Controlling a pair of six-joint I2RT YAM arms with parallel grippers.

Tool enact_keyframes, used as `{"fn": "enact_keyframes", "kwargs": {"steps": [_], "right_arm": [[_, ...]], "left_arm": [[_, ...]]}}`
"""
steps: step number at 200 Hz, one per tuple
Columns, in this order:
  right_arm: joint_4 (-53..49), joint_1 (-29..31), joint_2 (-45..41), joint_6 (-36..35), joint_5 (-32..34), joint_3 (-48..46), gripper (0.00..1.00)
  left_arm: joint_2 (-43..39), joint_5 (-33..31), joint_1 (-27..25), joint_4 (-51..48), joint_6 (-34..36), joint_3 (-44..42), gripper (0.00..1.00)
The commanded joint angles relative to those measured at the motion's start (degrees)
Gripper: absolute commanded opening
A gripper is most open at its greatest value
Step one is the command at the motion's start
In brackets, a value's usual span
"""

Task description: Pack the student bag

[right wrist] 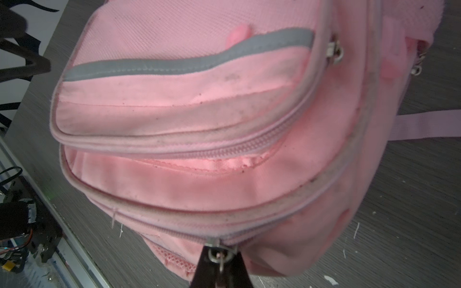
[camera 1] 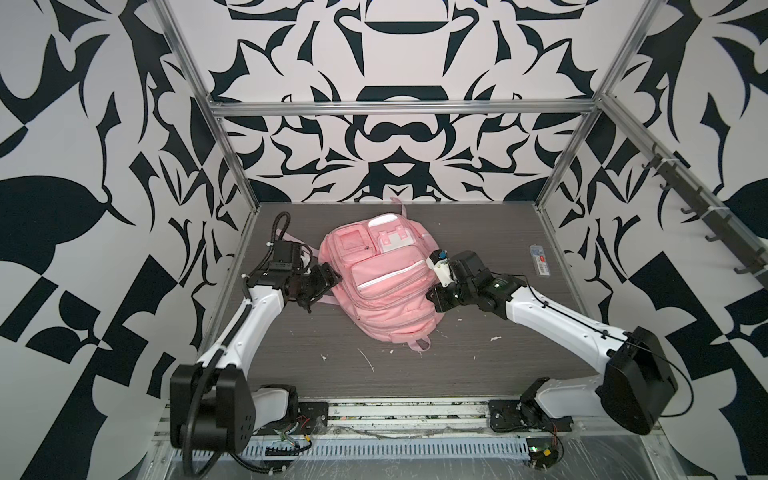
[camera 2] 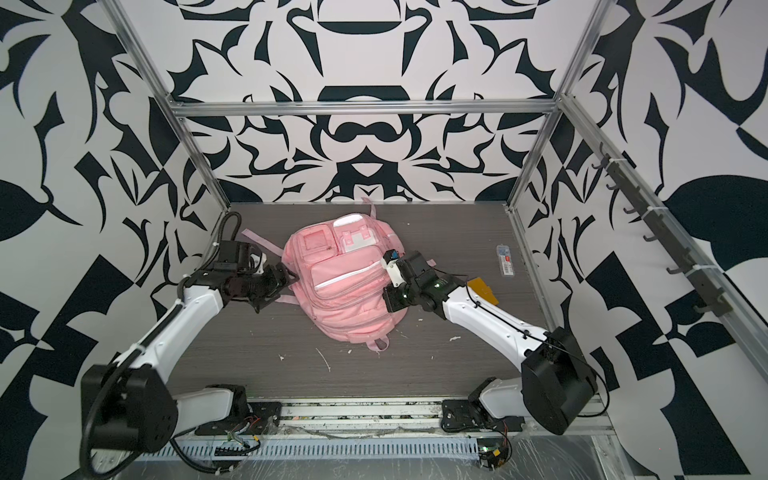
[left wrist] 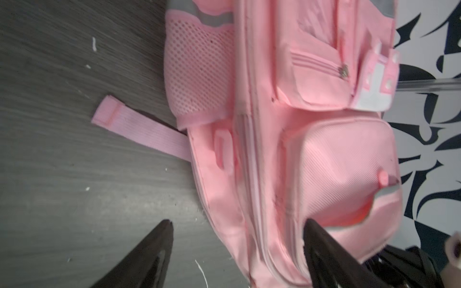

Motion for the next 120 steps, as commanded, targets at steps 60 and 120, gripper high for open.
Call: {"fn": "enact_keyframes", "kwargs": {"steps": [60, 120], "right_arm": [[3.5, 8.7, 5.9, 1.5, -1.5, 10.2, 0.00], [4.2, 14.5, 7.8, 1.9, -0.5, 11.0, 0.00]], "left_arm": [[-11.6, -2.1, -18.6, 5.1, -26.3, -12.2, 0.95], [-3.8, -2.2, -18.6, 13.8, -28.1, -8.9, 0.97]]}}
